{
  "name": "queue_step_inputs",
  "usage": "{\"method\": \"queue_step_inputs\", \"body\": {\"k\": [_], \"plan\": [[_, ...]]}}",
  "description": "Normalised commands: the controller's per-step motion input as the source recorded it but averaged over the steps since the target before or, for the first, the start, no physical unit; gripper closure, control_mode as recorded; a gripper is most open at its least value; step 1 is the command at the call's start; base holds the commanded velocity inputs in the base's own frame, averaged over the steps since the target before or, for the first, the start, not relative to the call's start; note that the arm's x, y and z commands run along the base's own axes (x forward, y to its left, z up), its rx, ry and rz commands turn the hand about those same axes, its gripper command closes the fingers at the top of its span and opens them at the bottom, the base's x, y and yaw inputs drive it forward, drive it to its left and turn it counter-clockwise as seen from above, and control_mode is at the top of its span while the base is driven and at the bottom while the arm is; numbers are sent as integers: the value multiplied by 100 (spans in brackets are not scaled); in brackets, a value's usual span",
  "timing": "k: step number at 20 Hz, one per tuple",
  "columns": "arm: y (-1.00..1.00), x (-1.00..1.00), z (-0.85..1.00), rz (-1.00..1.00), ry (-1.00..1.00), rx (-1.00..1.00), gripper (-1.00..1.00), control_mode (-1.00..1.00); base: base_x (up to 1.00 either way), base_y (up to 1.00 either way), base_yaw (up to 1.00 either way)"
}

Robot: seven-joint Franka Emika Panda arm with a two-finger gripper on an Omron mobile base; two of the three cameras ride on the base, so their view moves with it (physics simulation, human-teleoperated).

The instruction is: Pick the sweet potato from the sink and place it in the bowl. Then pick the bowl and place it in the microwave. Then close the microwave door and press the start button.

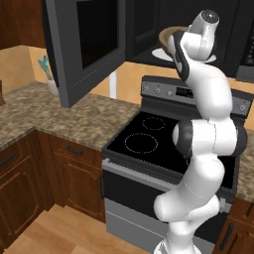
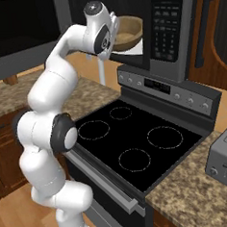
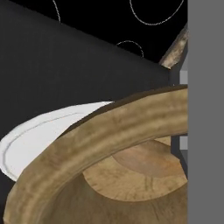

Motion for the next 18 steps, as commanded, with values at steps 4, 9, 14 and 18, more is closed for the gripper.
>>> {"method": "queue_step_inputs", "body": {"k": [4, 9, 14, 18], "plan": [[-14, 56, -5, 0, 3, 0, 100, -100, 0, 0, 0], [-9, 18, -6, 1, 1, 0, -100, -100, 0, 0, 0], [5, -3, -12, 1, -22, 0, -100, -100, 0, 0, 0], [46, -53, -27, 5, -65, -5, -100, -100, 0, 0, 0]]}}
